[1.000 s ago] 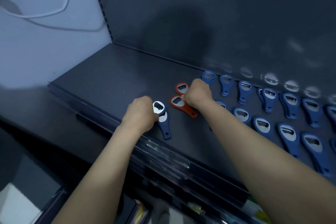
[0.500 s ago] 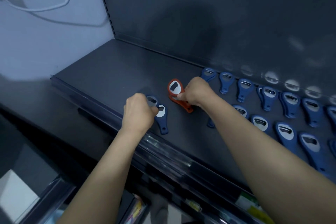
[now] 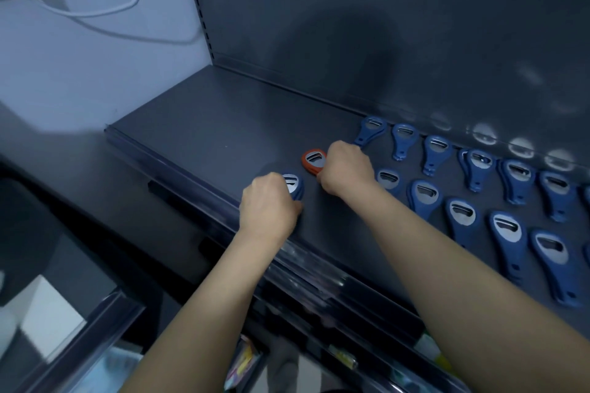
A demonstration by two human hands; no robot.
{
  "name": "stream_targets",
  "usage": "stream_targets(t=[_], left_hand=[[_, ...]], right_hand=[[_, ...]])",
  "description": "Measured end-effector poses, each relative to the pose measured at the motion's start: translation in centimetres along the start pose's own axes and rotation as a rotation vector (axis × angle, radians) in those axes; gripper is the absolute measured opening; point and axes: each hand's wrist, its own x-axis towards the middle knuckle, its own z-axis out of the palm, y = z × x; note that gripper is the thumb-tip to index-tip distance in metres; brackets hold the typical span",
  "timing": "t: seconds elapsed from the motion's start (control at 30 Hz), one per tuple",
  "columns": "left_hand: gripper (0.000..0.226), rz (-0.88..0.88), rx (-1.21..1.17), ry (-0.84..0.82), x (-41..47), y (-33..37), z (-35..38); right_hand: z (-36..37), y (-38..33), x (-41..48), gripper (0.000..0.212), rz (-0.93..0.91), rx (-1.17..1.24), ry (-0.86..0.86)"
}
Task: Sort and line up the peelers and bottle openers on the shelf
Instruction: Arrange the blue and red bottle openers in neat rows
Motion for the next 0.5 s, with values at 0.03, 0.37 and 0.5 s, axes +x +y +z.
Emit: stream_targets(t=[0.03,0.37,0.5], left_hand=[[0.039,0.013,0.011,0.002,0.0,0.0,0.0],[0.008,0.211,-0.099,0.104,1.2,2.2,1.7],[0.017,0.298,-0.091,0.098,1.6,3.9,2.8]], right_hand=[[-0.1,0.0,0.0,0.028,-0.005,0.000,-0.001],[-4.2,3.8,-0.3,0.030,0.114,0.156,0.184],[-6.6,7.0,-0.7,0.032,0.258,0.233,0.286]])
